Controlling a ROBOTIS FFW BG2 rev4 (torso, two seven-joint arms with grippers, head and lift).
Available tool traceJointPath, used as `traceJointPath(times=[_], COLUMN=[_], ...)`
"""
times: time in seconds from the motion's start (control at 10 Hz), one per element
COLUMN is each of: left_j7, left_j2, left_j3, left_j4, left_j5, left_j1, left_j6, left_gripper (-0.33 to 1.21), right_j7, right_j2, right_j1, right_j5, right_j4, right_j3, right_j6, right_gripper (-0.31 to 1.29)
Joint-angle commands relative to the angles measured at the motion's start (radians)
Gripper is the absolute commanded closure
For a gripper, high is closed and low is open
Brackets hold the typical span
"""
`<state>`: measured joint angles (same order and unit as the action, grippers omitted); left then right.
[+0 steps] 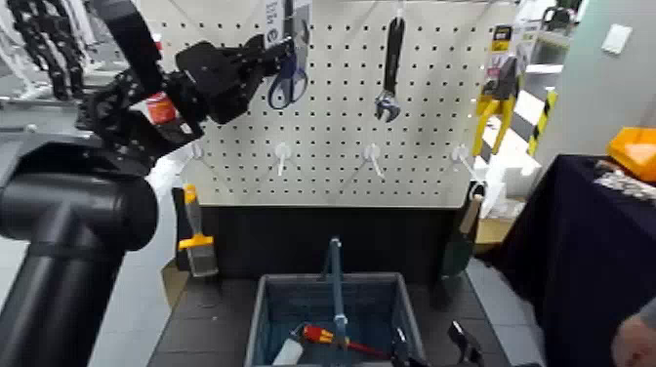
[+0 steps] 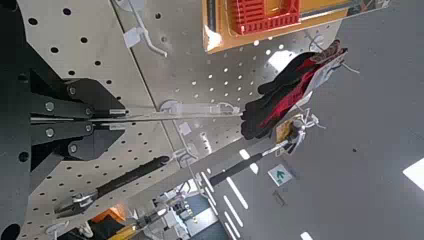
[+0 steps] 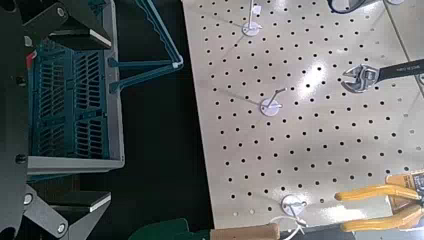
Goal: Put the blue scissors into the crate.
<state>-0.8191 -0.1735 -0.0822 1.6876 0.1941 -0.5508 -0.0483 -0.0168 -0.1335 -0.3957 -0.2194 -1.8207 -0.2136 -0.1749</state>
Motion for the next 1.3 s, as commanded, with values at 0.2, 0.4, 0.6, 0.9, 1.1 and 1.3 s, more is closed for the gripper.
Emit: traceJointPath(times=[0.2, 0.4, 0.6, 0.9, 1.1, 1.3], left_j7=[0.011, 0.020, 0.028, 0.043, 0.035, 0.031], left_j2=[0.019, 0.023, 0.046, 0.075, 0.077, 0.084], left_j3=[-0.008, -0.016, -0.001, 0.039, 0.038, 0.050], left_j4=[0.089, 0.119, 0.136, 0.147, 0.106, 0.040], left_j5=[0.031, 0.064, 0.084, 0.070, 0.051, 0.041], left_j1=[0.068, 0.126, 0.213, 0.359, 0.413, 0.476], left_j6=[-0.061, -0.099, -0.143, -0.222, -0.257, -0.265], left_gripper=[1.14, 1.14, 1.14, 1.14, 1.14, 1.14], right_j7=[0.000, 0.001, 0.001, 0.001, 0.001, 0.001], right_j2=[0.000, 0.000, -0.001, -0.001, -0.003, -0.005], right_j1=[-0.003, -0.005, -0.009, -0.017, -0.019, -0.022], right_j5=[-0.002, -0.002, 0.000, 0.000, -0.002, -0.005], right_j4=[-0.003, -0.005, -0.011, -0.017, -0.020, -0.020], right_j3=[-0.001, 0.000, 0.005, 0.010, 0.011, 0.011], right_j6=[0.006, 0.011, 0.021, 0.037, 0.041, 0.046], right_gripper=[0.23, 0.23, 0.23, 0.23, 0.23, 0.23])
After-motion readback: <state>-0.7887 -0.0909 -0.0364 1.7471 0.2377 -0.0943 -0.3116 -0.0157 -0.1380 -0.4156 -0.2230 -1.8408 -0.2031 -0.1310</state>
